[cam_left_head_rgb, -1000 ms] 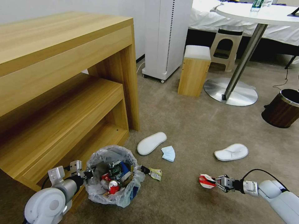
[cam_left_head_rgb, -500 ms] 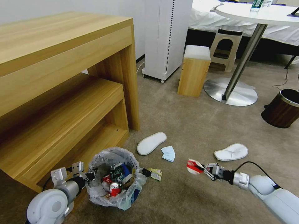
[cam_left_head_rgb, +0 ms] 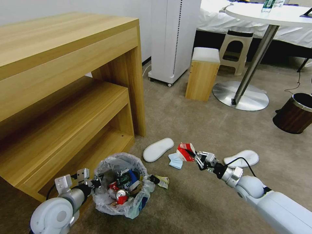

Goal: Pick up the trash bin and place the garbage on the floor into it.

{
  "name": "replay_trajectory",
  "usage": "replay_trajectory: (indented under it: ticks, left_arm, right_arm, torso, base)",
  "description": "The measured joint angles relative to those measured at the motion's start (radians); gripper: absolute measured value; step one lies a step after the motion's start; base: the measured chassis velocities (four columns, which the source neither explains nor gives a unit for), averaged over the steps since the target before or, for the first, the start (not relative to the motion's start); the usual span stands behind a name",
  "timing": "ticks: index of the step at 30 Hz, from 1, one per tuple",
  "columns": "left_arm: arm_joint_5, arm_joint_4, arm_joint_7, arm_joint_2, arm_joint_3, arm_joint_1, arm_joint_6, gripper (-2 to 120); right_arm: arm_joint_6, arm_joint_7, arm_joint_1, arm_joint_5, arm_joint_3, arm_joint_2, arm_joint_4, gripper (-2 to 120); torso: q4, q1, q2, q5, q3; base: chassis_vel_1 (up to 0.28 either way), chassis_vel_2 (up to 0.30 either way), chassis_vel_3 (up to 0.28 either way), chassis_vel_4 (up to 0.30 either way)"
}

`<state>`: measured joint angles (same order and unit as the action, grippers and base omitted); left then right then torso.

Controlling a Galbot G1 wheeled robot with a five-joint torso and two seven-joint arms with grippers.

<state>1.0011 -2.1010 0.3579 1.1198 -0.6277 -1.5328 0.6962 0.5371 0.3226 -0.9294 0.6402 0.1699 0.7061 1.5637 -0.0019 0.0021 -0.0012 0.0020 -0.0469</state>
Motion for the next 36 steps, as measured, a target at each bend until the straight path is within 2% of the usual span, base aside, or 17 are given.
replay_trajectory:
  ticks: [4, 16, 24, 36]
  left_arm:
    - [-0.002, 0.000, 0.001, 0.001, 0.002, 0.001, 0.001, 0]
    - [-0.008, 0.024, 0.003, 0.001, 0.012, 0.015, 0.002, 0]
    - [-0.013, 0.040, 0.003, 0.010, 0.023, 0.029, 0.002, 0]
    - [-0.008, 0.062, 0.005, 0.010, 0.041, 0.059, 0.004, 0]
  right_arm:
    - [-0.036, -0.039, 0.035, 0.060, 0.061, 0.002, 0.075, 0]
    - [-0.069, -0.060, 0.150, 0.125, 0.176, -0.006, 0.158, 0]
    - [-0.081, -0.084, 0.227, 0.159, 0.276, 0.052, 0.173, 0]
    - [-0.104, -0.130, 0.303, 0.224, 0.400, 0.096, 0.223, 0]
  torso:
    - [0.0002, 0.000, 0.000, 0.0000, 0.000]
    - [0.0002, 0.000, 0.000, 0.0001, 0.000]
    - [0.0003, 0.000, 0.000, 0.0002, 0.000]
    - [0.0001, 0.000, 0.000, -0.0001, 0.000]
  base:
    - [0.000, 0.000, 0.000, 0.000]
    - [0.000, 0.000, 0.000, 0.000]
    - [0.000, 0.000, 0.000, 0.000]
    - [0.000, 0.000, 0.000, 0.000]
